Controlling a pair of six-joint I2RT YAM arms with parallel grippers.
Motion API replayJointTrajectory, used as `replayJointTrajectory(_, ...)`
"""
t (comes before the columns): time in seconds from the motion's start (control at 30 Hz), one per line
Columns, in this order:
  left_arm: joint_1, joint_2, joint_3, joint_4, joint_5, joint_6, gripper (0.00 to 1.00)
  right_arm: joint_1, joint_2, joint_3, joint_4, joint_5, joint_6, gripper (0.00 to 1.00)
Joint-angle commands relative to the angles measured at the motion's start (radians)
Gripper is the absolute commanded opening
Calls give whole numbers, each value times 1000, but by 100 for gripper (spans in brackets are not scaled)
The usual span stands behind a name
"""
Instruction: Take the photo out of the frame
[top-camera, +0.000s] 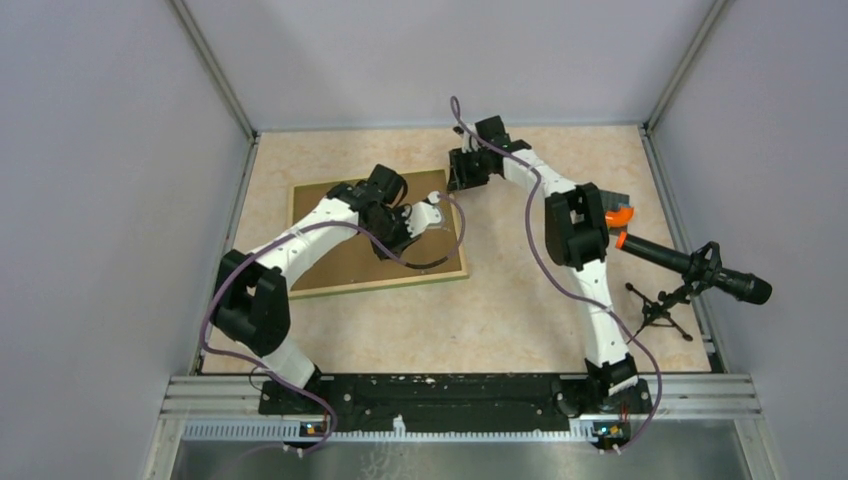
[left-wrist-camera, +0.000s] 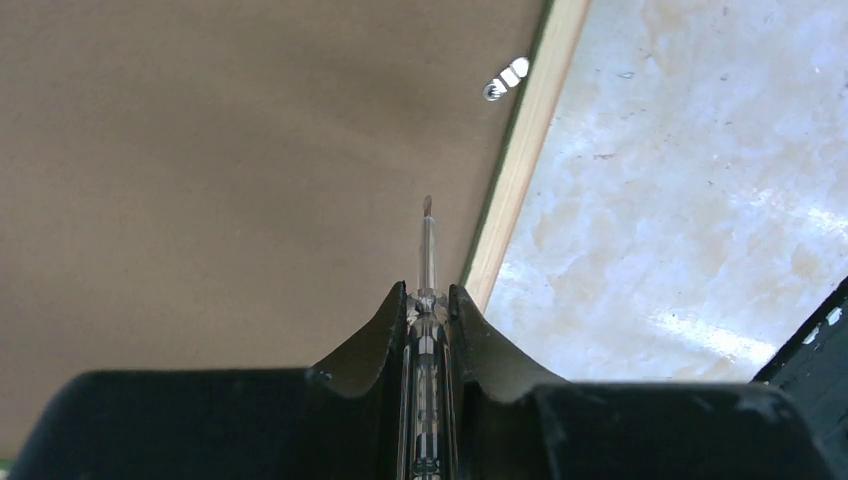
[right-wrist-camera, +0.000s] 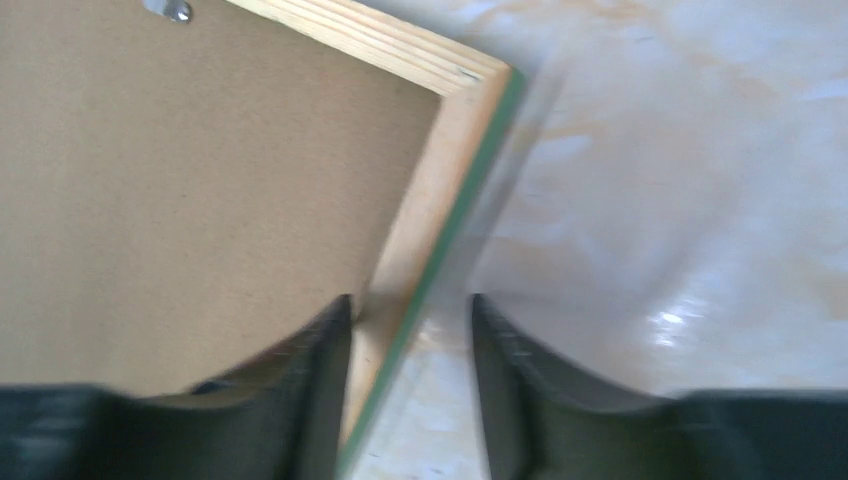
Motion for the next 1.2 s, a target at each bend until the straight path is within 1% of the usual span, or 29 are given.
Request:
replayJointTrajectory(0.0,50,-36,60,-21,59,-34,0,-26,-76,21,-19,-29,-87,64)
replayJointTrajectory(0.03,53,-36,61,-16,65,-32,0,-26,-108,5,-30,-54,-84,67)
replayJointTrajectory(0.1,53,-38,61,-8,84,-29,0,-24,-171,-56,-56,-85,-63,68)
replayJointTrajectory(0.2,53,-42,59,10,104,-30,0,-18,-279,-221,-66,-102,-27,68)
replayJointTrajectory(0.33,53,-52,47,32,116,-34,0,7,-423,-491,-19,-99,2,66)
replayJointTrajectory(0.4,54,-61,37,34,140,-18,0,26,-488,-591,9,-94,7,65)
replayJointTrajectory(0.5,46,-77,0,36,159,29,0,64,-531,-692,39,-82,8,65)
replayJointTrajectory(0.6,36,-82,-24,36,151,53,0,96,-539,-723,51,-62,17,64)
replayJointTrajectory(0.8,19,-88,-47,34,149,93,0,145,-506,-716,51,35,26,64)
replayJointTrajectory(0.97,-10,-92,-80,61,127,122,0,174,-429,-700,20,99,5,58)
replayJointTrajectory(1.17,-40,-77,-88,112,111,108,0,174,-386,-713,16,104,11,49)
